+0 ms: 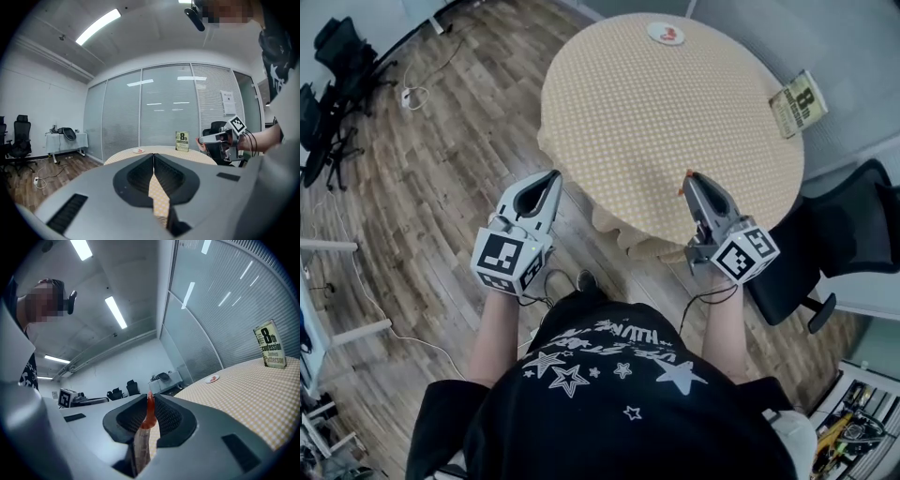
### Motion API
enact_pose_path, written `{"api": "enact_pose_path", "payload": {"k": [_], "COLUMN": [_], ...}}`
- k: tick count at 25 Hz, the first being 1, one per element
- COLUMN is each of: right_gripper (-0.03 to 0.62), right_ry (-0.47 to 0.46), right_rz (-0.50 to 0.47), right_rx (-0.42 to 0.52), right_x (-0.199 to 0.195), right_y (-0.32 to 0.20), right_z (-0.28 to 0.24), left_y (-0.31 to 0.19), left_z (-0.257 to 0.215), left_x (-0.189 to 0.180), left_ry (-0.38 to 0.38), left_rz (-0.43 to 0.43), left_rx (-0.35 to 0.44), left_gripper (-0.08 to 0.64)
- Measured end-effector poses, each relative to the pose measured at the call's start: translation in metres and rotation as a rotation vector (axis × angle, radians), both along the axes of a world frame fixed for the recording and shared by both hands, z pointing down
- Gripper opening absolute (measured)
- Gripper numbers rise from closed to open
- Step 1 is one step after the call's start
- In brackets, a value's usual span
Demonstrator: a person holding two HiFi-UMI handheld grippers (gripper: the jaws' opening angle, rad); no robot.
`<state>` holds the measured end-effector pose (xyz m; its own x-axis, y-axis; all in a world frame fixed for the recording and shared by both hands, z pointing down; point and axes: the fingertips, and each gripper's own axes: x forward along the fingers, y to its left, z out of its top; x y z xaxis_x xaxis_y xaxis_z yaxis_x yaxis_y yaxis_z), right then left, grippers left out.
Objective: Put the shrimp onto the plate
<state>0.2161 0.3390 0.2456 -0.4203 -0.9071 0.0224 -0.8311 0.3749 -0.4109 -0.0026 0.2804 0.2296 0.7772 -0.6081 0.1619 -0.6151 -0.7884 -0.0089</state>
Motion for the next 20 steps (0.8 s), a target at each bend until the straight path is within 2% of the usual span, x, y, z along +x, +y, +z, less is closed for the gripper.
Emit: {"api": "enact_pose_path", "payload": {"k": [9,16,20], "right_gripper": [0.06,0.06,0.058], "right_ry": [-0.001,-0.054,-0.091], "right_rz": [0.002,0.017,0.022], "right_rx": [-0.038,-0.051,-0.016], "right_x": [-0.029,-0.008,0.015], "right_y": [-0.065,-0.139,-0.191], "right_z": [0.012,0.025,0.008], "left_y": [-0.061,-0.115,-0.152], "left_z": [0.014,0.029,0.013], "left_x": [-0.023,-0.007,0.018], "left_ry": [-0.011,-0.056,-0.097], "left_rz": [0.019,0.019,0.049], "left_rx": [-0.013,-0.053,-0.046], "left_gripper": [0.009,0.009,0.009]}}
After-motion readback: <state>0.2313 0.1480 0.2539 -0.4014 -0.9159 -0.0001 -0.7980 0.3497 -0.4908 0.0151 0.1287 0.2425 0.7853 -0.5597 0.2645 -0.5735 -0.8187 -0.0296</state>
